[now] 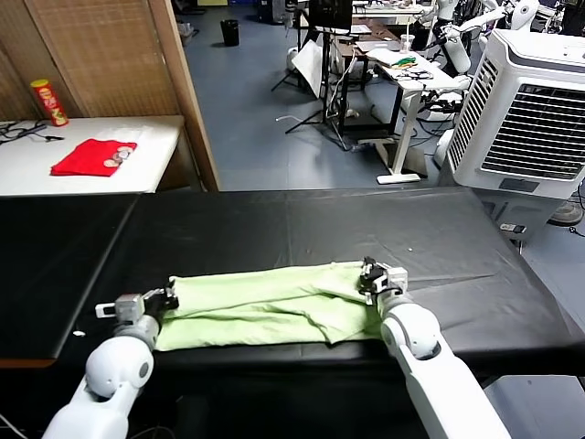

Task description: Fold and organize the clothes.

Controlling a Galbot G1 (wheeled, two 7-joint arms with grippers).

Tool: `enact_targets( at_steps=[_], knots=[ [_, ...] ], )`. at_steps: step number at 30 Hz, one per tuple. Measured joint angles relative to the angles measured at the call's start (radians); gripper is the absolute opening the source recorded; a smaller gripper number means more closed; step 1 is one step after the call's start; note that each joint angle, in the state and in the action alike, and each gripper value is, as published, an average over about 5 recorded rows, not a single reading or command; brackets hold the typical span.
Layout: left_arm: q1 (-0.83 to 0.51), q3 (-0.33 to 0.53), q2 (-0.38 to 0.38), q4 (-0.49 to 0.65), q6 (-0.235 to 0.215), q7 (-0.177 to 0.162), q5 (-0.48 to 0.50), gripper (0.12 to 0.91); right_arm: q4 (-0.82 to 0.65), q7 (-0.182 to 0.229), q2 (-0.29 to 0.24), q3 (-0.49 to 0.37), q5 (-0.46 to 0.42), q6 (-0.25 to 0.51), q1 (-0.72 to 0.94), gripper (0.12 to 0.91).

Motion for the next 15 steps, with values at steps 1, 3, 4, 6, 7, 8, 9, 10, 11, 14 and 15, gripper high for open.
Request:
enact_targets(
  at_steps=[1, 3, 4, 6, 7, 8, 9, 10, 11, 14, 15],
  knots=[
    [0.004, -0.005, 0.004, -0.006, -0.001, 0.001, -0.001, 0.306, 0.012, -0.003, -0.005, 0.006, 0.0, 0.0, -0.007, 0.422],
    [0.013, -0.015, 0.012, -0.019, -0.004, 0.006, -0.002, 0.407, 0.041, -0.01, -0.015, 0.018, 0.001, 0.0, -0.024, 0.522],
    [0.019, -0.02, 0.016, -0.026, -0.007, 0.011, -0.001, 0.474, 0.056, -0.014, -0.021, 0.024, 0.001, 0.0, -0.033, 0.572],
    [0.034, -0.033, 0.018, -0.043, -0.012, 0.022, -0.005, 0.575, 0.089, -0.022, -0.03, 0.037, 0.001, 0.0, -0.056, 0.68],
    [0.044, -0.04, 0.016, -0.053, -0.012, 0.025, -0.015, 0.638, 0.106, -0.026, -0.034, 0.044, 0.001, 0.0, -0.067, 0.72],
    [0.055, -0.048, 0.013, -0.065, -0.009, 0.026, -0.031, 0.685, 0.123, -0.031, -0.037, 0.05, 0.001, 0.0, -0.08, 0.747],
    [0.067, -0.057, 0.009, -0.077, -0.003, 0.024, -0.053, 0.721, 0.139, -0.036, -0.04, 0.057, 0.001, 0.0, -0.093, 0.775],
    [0.081, -0.067, 0.003, -0.089, 0.002, 0.02, -0.076, 0.758, 0.155, -0.041, -0.041, 0.063, 0.001, 0.0, -0.105, 0.787],
    [0.096, -0.077, -0.004, -0.102, 0.007, 0.017, -0.097, 0.778, 0.169, -0.045, -0.043, 0.068, 0.001, 0.001, -0.117, 0.791],
    [0.139, -0.106, -0.026, -0.13, 0.0, 0.019, -0.128, 0.796, 0.208, -0.054, -0.047, 0.082, 0.001, 0.002, -0.15, 0.797],
    [0.154, -0.113, -0.034, -0.134, -0.006, 0.023, -0.13, 0.796, 0.219, -0.056, -0.048, 0.086, 0.001, 0.002, -0.158, 0.798]
  ],
)
